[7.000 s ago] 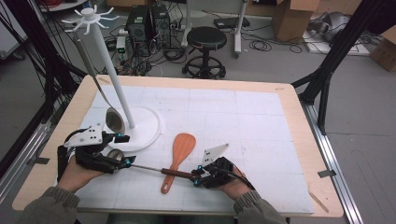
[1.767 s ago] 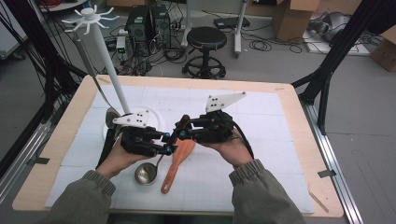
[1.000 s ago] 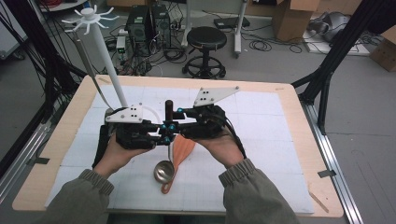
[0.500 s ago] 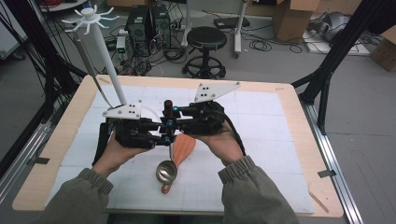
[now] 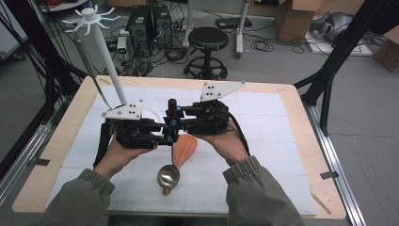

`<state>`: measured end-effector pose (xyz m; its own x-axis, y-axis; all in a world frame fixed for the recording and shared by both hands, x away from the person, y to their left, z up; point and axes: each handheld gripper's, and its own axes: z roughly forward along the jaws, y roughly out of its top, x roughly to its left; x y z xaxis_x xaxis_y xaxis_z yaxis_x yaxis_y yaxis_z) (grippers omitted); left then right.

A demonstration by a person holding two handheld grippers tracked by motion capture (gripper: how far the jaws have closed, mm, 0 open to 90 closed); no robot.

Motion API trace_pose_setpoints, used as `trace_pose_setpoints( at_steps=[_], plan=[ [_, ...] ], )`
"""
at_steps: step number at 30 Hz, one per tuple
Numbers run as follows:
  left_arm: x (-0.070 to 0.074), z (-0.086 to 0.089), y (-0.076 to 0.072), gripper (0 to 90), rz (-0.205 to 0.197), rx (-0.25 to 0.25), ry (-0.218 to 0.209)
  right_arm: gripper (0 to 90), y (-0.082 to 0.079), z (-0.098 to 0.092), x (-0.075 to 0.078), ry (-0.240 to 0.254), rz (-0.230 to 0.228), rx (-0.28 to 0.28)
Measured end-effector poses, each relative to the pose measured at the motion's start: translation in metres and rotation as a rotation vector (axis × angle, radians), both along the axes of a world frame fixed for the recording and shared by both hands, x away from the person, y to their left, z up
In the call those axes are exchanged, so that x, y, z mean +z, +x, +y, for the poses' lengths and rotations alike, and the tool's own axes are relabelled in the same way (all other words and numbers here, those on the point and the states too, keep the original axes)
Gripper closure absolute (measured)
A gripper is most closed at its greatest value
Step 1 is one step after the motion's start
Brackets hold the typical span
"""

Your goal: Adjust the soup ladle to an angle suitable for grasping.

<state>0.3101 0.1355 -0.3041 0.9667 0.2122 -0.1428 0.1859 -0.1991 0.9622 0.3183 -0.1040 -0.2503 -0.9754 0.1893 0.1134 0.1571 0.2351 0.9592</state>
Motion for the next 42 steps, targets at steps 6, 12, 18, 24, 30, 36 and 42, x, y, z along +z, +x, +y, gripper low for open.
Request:
trace_pose_setpoints(
  at_steps=[6,12,18,24,30,36,42],
  plan=[
    [0.004,-0.001,-0.004,73.8,-0.04,0.134,0.007,65.4,-0.009,0.004,0.005,-0.042,-0.058,-0.12],
    [0.006,-0.007,-0.009,73.7,-0.07,0.166,0.037,71.1,-0.011,0.008,0.01,-0.059,-0.094,-0.166],
    [0.006,-0.002,-0.004,67.4,-0.01,0.053,-0.015,72.8,-0.007,0.004,0.009,-0.039,-0.078,-0.051],
    [0.009,0.006,0.0,60.3,0.021,-0.039,-0.063,72.8,-0.003,-0.003,0.006,0.018,-0.052,0.086],
    [0.011,0.003,-0.002,70.5,-0.005,-0.115,-0.07,72.8,-0.005,0.001,0.004,0.001,-0.061,0.149],
    [0.015,0.0,-0.011,73.4,-0.08,-0.004,-0.024,71.6,-0.004,0.0,0.004,0.04,-0.04,0.094],
    [0.014,0.0,-0.008,70.9,-0.037,-0.048,-0.04,72.7,-0.003,-0.003,0.006,0.042,-0.044,0.103]
  ],
)
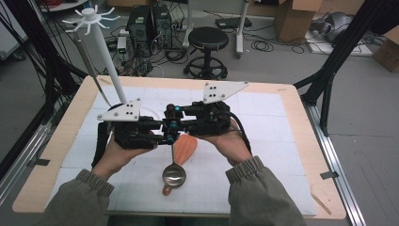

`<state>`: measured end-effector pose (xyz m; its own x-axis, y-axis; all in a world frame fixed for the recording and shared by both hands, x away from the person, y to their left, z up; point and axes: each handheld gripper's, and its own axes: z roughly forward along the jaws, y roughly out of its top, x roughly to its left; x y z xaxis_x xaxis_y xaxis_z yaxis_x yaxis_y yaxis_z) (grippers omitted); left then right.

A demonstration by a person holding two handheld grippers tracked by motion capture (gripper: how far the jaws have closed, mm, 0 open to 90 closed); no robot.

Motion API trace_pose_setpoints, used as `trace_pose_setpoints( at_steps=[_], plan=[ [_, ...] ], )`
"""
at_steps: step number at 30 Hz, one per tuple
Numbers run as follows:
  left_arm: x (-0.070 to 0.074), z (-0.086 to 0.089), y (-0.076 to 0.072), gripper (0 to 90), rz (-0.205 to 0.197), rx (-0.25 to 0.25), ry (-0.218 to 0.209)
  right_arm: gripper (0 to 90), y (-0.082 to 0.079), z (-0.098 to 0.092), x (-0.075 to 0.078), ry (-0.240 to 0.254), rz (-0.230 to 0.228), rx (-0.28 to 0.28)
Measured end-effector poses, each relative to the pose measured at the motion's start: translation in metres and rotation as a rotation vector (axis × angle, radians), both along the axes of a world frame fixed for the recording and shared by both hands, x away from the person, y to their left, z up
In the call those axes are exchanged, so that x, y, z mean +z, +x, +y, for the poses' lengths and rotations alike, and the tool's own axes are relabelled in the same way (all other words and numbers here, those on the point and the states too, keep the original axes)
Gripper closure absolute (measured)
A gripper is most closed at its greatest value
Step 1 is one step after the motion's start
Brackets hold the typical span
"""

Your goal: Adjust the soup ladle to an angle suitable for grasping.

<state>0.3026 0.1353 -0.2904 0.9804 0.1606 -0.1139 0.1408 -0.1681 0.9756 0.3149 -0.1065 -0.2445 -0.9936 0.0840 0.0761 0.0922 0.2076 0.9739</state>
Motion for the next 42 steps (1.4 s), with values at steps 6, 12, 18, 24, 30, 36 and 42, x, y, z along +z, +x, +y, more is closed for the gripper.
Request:
trace_pose_setpoints(
  at_steps=[6,12,18,24,30,36,42],
  plan=[
    [0.001,0.001,-0.002,72.6,-0.034,0.016,0.004,72.7,-0.001,0.001,-0.003,-0.021,-0.009,0.013],
    [0.003,0.002,-0.003,73.3,-0.054,0.06,0.031,59.9,0.0,-0.005,-0.003,0.0,-0.001,-0.029],
    [0.004,0.009,-0.001,73.4,-0.043,0.095,0.023,46.2,0.002,-0.02,-0.007,-0.01,0.034,-0.083],
    [0.006,0.015,0.001,73.4,-0.043,0.116,0.031,39.0,0.002,-0.033,-0.018,-0.031,0.052,-0.116],
    [0.007,0.019,0.003,73.4,-0.043,0.13,0.028,30.2,0.003,-0.044,-0.036,-0.086,0.055,-0.19],
    [0.009,0.024,0.004,73.4,-0.044,0.135,0.024,25.7,0.004,-0.053,-0.049,-0.115,0.069,-0.235],
    [0.012,0.031,0.006,73.4,-0.046,0.143,0.014,20.5,0.003,-0.065,-0.061,-0.143,0.077,-0.287]
  ],
)
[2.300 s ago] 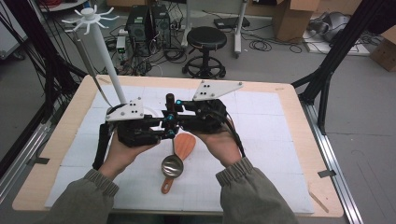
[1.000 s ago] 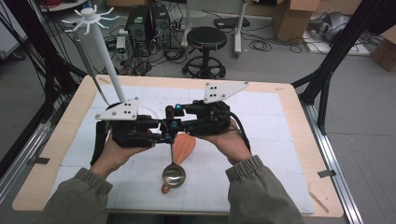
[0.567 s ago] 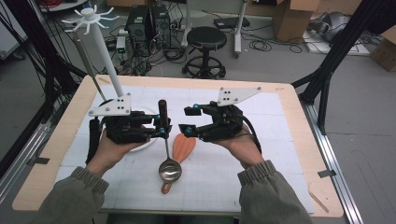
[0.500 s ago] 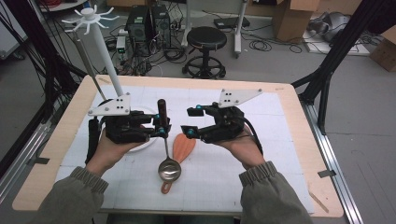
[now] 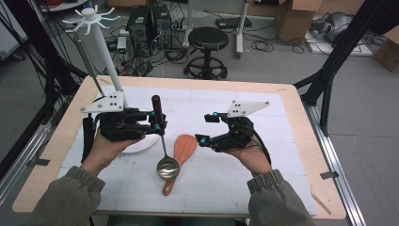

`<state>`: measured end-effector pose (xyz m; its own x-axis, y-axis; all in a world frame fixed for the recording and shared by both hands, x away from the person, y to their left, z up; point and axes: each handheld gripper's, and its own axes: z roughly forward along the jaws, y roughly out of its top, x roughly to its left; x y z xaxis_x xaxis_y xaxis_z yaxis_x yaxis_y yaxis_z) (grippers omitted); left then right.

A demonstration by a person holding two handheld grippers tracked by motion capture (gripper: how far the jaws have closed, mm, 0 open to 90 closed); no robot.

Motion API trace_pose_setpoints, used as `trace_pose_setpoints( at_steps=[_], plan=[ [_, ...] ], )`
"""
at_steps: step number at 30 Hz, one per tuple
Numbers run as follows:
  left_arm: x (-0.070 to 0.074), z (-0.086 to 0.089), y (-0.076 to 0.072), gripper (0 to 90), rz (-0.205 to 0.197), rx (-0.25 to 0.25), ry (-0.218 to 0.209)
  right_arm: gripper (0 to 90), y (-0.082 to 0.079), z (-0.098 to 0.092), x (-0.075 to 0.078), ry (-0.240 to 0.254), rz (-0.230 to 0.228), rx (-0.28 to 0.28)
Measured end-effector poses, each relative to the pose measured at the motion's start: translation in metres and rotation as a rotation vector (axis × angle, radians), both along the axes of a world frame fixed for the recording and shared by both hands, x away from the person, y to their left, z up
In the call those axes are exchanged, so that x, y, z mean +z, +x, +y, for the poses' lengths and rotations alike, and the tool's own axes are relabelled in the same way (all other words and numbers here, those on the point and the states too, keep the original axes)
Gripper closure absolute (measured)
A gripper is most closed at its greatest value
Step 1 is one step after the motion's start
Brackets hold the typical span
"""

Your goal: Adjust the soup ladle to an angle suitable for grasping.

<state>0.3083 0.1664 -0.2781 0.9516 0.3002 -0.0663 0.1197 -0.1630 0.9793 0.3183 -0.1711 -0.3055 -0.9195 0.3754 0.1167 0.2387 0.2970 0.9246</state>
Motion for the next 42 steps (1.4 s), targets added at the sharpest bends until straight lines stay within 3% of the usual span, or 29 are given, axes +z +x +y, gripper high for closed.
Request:
trace_pose_setpoints(
  at_steps=[16,26,42],
  plan=[
    [0.012,0.015,0.003,73.4,0.003,0.025,-0.011,15.3,-0.006,-0.028,-0.029,-0.008,0.023,-0.135],
    [0.018,0.029,0.006,73.4,0.008,0.052,-0.021,15.3,-0.014,-0.05,-0.039,-0.007,0.043,-0.175],
    [0.031,0.05,0.011,73.4,0.002,0.091,-0.039,15.3,-0.02,-0.067,-0.055,-0.019,0.055,-0.214]
  ],
)
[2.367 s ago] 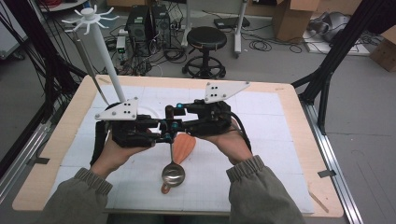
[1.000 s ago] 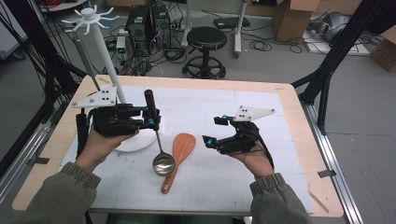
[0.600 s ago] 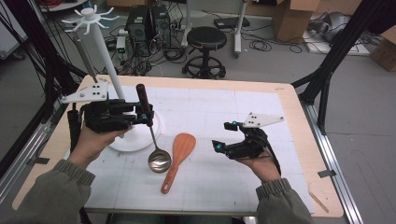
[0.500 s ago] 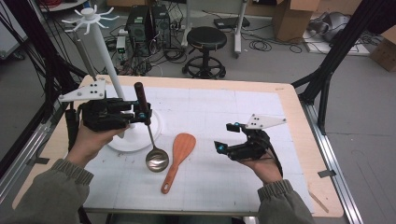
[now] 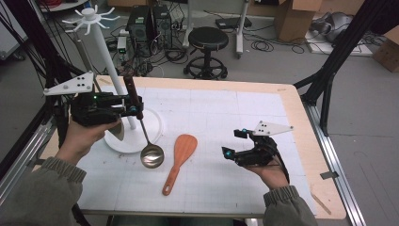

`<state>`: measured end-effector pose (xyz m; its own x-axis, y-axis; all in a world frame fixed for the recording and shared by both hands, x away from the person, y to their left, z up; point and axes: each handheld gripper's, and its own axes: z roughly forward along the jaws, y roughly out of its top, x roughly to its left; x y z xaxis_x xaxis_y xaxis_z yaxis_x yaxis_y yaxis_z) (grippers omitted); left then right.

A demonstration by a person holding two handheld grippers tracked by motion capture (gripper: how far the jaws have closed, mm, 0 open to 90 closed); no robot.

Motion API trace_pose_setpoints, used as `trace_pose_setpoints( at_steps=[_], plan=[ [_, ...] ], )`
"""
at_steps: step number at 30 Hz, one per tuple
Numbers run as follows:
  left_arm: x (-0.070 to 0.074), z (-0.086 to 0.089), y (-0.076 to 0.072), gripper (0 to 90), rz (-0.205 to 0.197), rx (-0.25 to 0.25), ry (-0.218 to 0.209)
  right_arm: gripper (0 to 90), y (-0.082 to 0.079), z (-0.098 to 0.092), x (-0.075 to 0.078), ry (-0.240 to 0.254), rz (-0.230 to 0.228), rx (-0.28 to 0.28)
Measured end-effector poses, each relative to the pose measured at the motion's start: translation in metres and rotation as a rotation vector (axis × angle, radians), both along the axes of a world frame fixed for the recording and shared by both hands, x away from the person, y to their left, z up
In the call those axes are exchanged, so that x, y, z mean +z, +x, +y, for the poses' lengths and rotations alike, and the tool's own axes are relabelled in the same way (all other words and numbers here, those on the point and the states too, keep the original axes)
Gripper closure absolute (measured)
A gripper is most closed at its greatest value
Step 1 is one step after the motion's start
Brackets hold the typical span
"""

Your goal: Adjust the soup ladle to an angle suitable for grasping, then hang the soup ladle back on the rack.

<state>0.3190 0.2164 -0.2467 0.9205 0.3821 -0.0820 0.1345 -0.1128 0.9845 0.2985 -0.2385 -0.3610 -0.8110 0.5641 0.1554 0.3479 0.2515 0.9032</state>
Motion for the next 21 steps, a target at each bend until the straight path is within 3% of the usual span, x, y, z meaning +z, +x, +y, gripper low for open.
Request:
trace_pose_setpoints(
  at_steps=[10,12,15,21],
  plan=[
    [0.008,0.015,0.001,73.4,-0.004,0.024,-0.008,7.7,-0.003,-0.013,-0.009,0.011,-0.008,-0.082],
    [0.01,0.019,0.002,73.4,-0.006,0.027,-0.009,1.2,-0.003,-0.015,-0.011,0.005,-0.001,-0.11],
    [0.013,0.024,0.004,73.4,-0.005,0.036,-0.015,1.2,-0.003,-0.016,-0.012,-0.025,-0.008,-0.123],
    [0.023,0.033,0.007,73.4,-0.01,0.046,-0.016,0.3,-0.004,-0.017,-0.016,-0.03,-0.008,-0.131]
  ],
)
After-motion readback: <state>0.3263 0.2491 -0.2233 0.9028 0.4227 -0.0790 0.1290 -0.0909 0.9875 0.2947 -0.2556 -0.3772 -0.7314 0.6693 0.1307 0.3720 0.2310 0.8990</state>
